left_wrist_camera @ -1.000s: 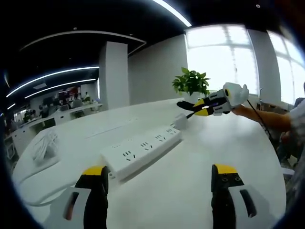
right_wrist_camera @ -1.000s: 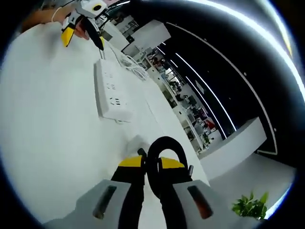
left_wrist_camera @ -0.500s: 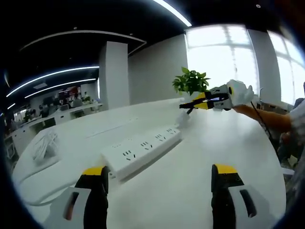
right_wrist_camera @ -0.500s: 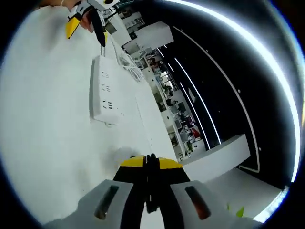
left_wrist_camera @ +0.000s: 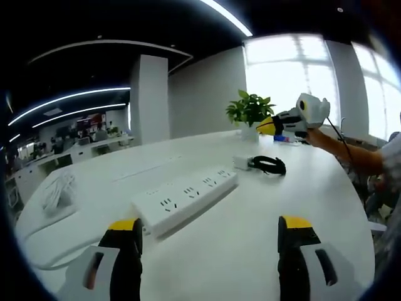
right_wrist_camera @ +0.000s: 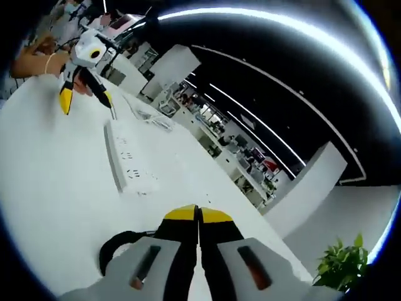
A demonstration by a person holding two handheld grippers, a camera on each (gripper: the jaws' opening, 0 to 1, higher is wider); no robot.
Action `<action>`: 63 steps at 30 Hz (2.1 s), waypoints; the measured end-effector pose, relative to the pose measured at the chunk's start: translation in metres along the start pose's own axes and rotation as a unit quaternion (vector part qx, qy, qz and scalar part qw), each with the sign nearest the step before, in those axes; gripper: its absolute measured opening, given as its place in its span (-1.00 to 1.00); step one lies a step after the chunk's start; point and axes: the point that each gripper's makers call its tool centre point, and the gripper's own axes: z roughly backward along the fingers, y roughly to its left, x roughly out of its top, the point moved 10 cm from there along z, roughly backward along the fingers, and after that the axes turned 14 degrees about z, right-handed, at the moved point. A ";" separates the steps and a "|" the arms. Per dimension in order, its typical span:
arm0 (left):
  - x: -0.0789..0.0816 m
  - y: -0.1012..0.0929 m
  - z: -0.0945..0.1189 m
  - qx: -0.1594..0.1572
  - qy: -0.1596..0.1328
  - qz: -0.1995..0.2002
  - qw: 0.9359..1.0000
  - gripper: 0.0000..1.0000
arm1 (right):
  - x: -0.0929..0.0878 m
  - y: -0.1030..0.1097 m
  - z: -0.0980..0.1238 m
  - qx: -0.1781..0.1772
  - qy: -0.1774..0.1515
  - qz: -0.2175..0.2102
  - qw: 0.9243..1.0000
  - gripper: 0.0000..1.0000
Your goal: Straighten the power strip on the desk, plug the charger into it
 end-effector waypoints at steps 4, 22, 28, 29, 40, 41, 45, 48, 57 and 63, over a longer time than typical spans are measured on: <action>0.000 0.000 0.000 0.000 -0.001 0.001 1.000 0.82 | -0.004 0.004 0.002 0.007 -0.014 -0.053 0.998 -1.00; -0.001 0.000 -0.001 0.001 0.000 0.002 1.000 0.82 | -0.013 0.020 0.002 0.047 -0.061 -0.201 0.977 -0.58; 0.000 0.000 0.000 0.002 0.000 0.002 1.000 0.82 | -0.011 0.024 0.002 0.057 -0.061 -0.213 0.974 -0.46; 0.000 0.000 0.000 0.002 0.000 0.002 1.000 0.82 | -0.011 0.025 0.002 0.059 -0.061 -0.215 0.973 -0.43; 0.000 0.000 0.000 0.001 0.000 0.001 1.000 0.82 | -0.012 0.035 0.000 0.093 -0.041 -0.247 0.964 -0.05; 0.000 0.000 0.000 0.001 0.000 0.001 1.000 0.82 | -0.012 0.036 0.000 0.095 -0.041 -0.251 0.962 -0.04; 0.000 0.000 0.000 0.002 0.001 0.001 1.000 0.82 | -0.013 0.037 0.000 0.099 -0.039 -0.253 0.962 -0.03; 0.000 0.000 0.000 0.002 0.002 0.001 1.000 0.82 | -0.014 0.038 0.000 0.101 -0.036 -0.254 0.961 -0.03; 0.001 0.000 0.001 0.004 -0.001 0.001 1.000 0.82 | -0.018 0.049 0.003 0.118 0.000 -0.257 0.959 -0.01; 0.000 0.000 0.000 0.004 0.000 0.000 1.000 0.82 | -0.019 0.054 0.006 0.133 0.027 -0.247 0.960 -0.01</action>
